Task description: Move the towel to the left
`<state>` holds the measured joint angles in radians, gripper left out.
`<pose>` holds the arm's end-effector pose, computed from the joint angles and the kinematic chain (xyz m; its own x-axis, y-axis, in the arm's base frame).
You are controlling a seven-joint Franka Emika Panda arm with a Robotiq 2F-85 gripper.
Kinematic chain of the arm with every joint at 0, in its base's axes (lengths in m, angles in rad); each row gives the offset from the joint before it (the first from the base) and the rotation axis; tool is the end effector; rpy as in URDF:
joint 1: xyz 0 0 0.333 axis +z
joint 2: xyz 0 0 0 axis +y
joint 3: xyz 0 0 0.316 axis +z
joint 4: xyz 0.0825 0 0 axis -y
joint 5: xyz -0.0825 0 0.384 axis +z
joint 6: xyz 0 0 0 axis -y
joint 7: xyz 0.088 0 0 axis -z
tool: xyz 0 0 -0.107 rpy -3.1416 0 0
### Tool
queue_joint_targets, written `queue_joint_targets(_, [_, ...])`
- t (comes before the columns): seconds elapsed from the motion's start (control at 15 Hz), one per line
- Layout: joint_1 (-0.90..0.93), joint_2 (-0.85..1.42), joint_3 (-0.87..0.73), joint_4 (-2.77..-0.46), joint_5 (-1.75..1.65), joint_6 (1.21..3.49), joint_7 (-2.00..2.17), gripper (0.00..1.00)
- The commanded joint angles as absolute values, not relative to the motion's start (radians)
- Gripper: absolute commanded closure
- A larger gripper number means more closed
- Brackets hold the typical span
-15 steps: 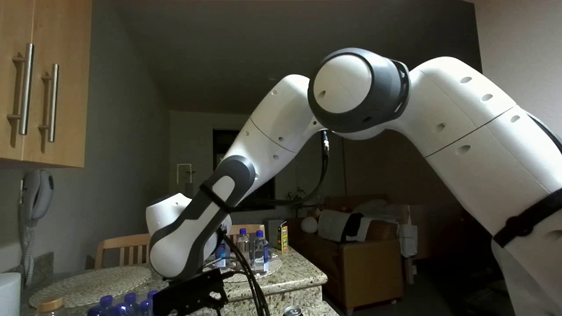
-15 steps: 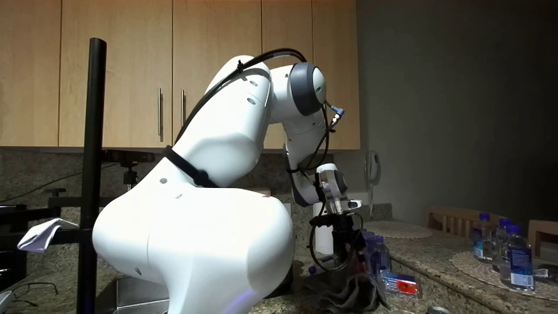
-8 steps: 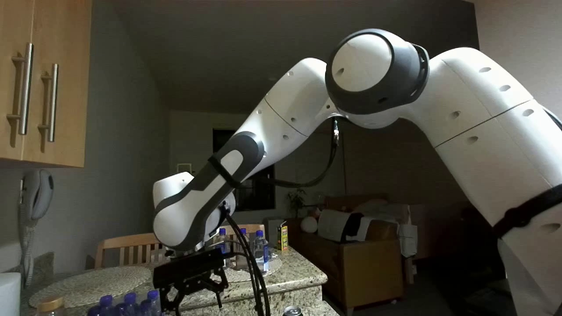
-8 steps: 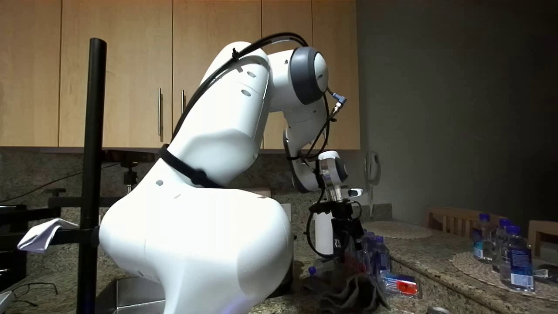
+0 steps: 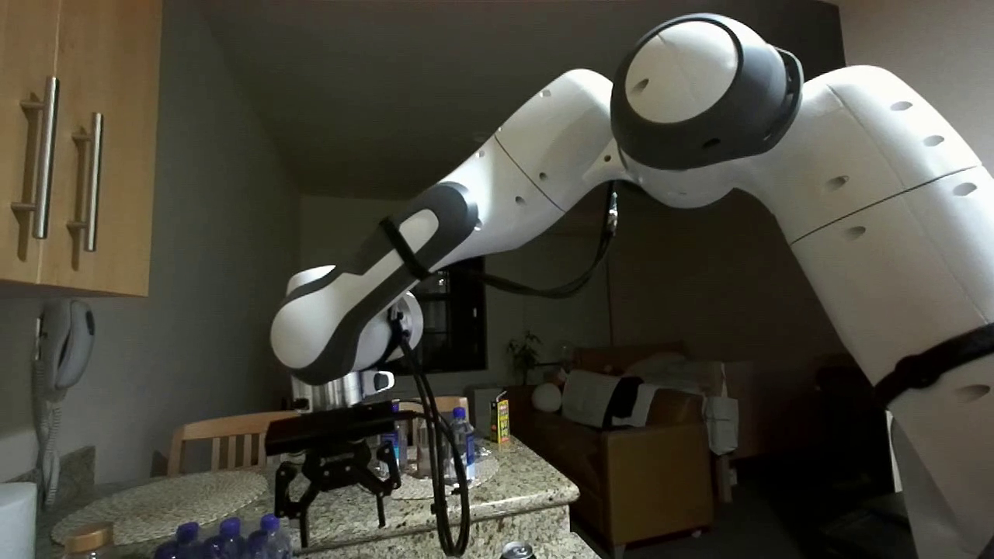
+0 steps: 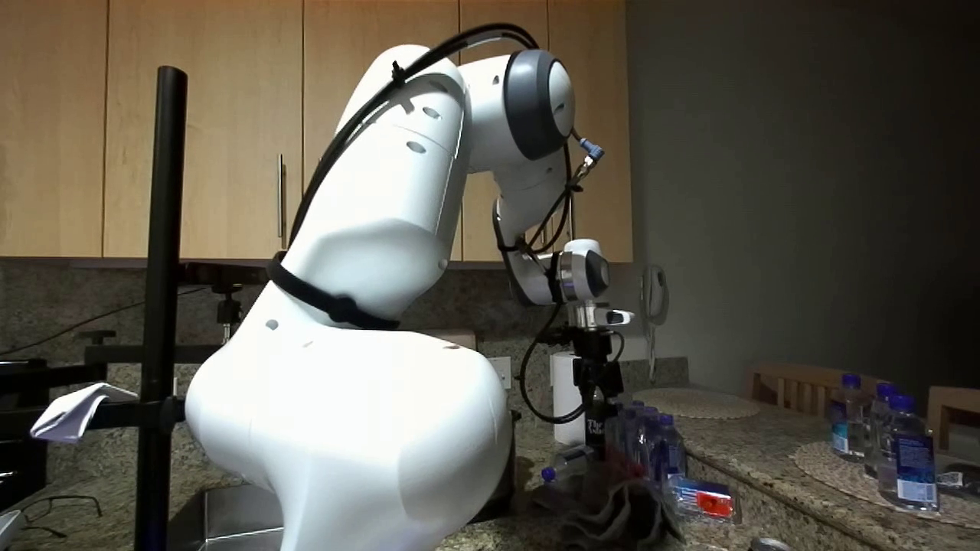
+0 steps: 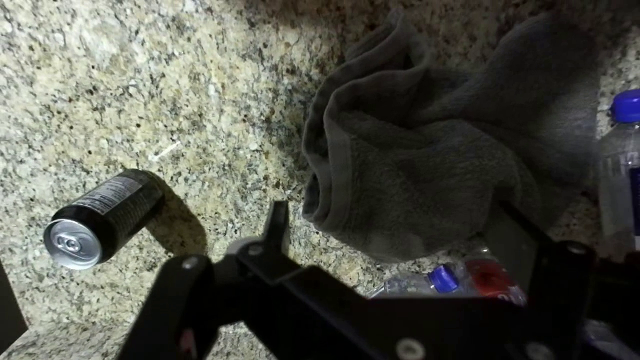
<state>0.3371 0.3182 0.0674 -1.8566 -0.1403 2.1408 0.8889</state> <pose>0.5775 0.2381 0.3478 0.9169 -0.3958 0.0504 -0.3988 -0.9128 0.0874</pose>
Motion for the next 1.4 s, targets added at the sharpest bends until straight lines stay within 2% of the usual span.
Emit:
queue_joint_targets(0.0, [0.3, 0.236, 0.102, -1.93, -0.08, 2.132, 0.839, 0.0])
queue_joint_targets(0.2, [0.285, 0.208, 0.106, -1.984, -0.058, 2.151, 0.842, 0.0])
queue_joint_targets(0.27, [0.303, 0.262, 0.103, -1.909, -0.102, 2.137, 0.886, 0.0])
queue_joint_targets(1.33, [0.303, 0.265, 0.104, -1.909, -0.101, 2.138, 0.885, 0.0])
